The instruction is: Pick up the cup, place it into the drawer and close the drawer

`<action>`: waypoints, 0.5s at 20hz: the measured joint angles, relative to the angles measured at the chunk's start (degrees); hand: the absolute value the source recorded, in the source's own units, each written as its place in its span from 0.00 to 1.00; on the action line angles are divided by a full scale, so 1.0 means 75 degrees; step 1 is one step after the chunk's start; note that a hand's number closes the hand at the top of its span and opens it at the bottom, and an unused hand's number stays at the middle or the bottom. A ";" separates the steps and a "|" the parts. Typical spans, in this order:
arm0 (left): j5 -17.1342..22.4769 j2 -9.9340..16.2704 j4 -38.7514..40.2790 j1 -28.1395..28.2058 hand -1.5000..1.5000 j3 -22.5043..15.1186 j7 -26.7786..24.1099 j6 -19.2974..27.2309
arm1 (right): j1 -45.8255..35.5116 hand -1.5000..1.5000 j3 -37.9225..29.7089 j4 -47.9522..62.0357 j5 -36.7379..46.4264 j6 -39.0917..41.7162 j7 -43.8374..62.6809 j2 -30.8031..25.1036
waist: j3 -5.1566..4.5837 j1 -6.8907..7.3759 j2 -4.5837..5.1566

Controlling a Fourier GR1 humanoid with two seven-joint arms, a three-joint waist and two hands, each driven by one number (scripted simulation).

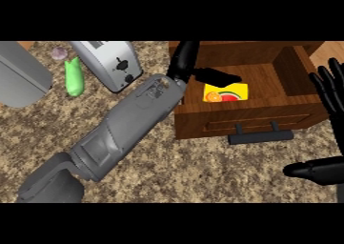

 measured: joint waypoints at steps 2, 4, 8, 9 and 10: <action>0.0135 0.0000 -0.0131 0.0032 0.00 0.0054 -0.0233 0.0043 | 0.0043 1.00 0.0051 -0.0151 -0.0338 0.0184 0.0192 -0.0009 | -0.0002 0.0042 -0.0017; 0.0275 0.0000 -0.0194 -0.0036 0.00 0.0156 -0.0401 0.0080 | -0.0008 1.00 0.0091 -0.0276 -0.0512 0.0298 0.0333 -0.0070 | -0.0003 0.0098 -0.0027; 0.0410 0.0000 -0.0385 -0.0125 0.00 0.0407 -0.0465 0.0122 | 0.0486 1.00 0.0187 -0.0681 -0.0331 0.0742 0.0193 -0.0333 | -0.0006 0.0275 -0.0082; 0.0431 0.0001 -0.0459 -0.0165 0.00 0.0437 -0.0402 0.0202 | 0.0601 1.00 0.0236 -0.0752 -0.0159 0.0853 0.0133 -0.0431 | -0.0005 0.0308 -0.0092; 0.0447 0.0001 -0.0471 -0.0184 0.00 0.0523 -0.0400 0.0187 | 0.0600 1.00 0.0248 -0.0834 -0.0070 0.0937 0.0210 -0.0577 | -0.0005 0.0348 -0.0098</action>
